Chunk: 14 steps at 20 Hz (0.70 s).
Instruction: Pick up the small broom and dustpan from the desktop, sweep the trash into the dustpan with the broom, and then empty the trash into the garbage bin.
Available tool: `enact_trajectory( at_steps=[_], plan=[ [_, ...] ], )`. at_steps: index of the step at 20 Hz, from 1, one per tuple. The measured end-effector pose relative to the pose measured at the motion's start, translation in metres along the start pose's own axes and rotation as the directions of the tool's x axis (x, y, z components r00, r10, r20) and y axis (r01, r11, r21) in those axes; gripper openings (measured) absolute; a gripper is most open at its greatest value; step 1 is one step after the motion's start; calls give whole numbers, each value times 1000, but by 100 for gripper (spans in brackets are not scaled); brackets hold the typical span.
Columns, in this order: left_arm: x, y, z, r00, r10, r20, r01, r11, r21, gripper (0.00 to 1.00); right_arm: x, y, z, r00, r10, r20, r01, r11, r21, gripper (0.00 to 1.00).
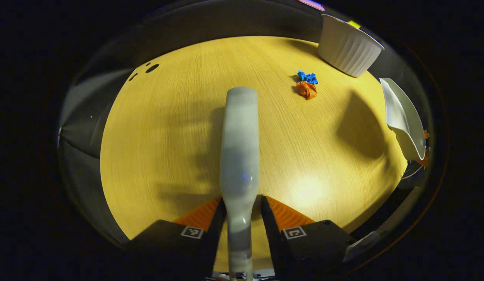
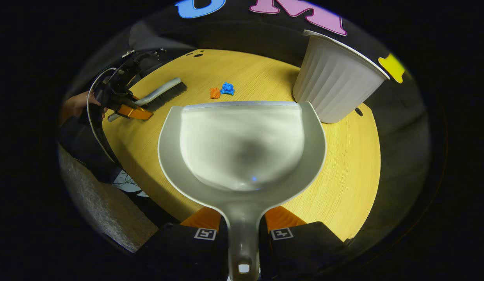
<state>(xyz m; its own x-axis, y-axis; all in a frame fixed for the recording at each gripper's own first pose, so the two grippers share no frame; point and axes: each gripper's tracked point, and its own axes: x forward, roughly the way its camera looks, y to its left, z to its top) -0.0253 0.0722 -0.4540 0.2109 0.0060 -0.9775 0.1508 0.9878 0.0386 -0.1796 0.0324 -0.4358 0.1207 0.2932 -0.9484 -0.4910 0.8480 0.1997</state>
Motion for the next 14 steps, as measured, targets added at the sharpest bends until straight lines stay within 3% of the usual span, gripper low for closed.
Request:
enact_trajectory(
  at_steps=[3, 4, 6, 7, 8, 11, 13, 14],
  plan=[
    [-2, -3, -1, 1000, -4, -27, 6, 999, 47, 48, 1, 0, -2, 1000, 9, -11, -9, 1000, 4, 39],
    [-1, -1, 0, 999, 7, -39, -5, 999, 49, 31, 1, 1, -3, 1000, 16, -23, -16, 1000, 3, 36],
    [-7, -1, 5, 999, 25, -38, -22, 997, 76, 27, 2, 2, -7, 997, 25, -68, -26, 1000, -9, 39],
    [-11, -3, 14, 999, 30, -13, -28, 995, 92, 28, 4, 3, -8, 995, 29, -91, -31, 999, -21, 32],
    [-15, -7, 27, 999, 30, 16, -31, 995, 100, 27, 6, 4, -9, 993, 34, -115, -38, 999, -35, 39],
    [-15, -16, 60, 999, 19, 41, -22, 997, 78, 26, 18, 3, -10, 986, 21, -164, -34, 997, -73, 32],
    [-14, -19, 82, 998, 23, 56, -27, 996, 79, 26, 26, 2, -11, 981, 18, -192, -36, 995, -92, 39],
    [-14, -21, 93, 997, 26, 67, -32, 996, 87, 27, 28, 3, -11, 980, 19, -200, -40, 994, -99, 35]
  ],
)
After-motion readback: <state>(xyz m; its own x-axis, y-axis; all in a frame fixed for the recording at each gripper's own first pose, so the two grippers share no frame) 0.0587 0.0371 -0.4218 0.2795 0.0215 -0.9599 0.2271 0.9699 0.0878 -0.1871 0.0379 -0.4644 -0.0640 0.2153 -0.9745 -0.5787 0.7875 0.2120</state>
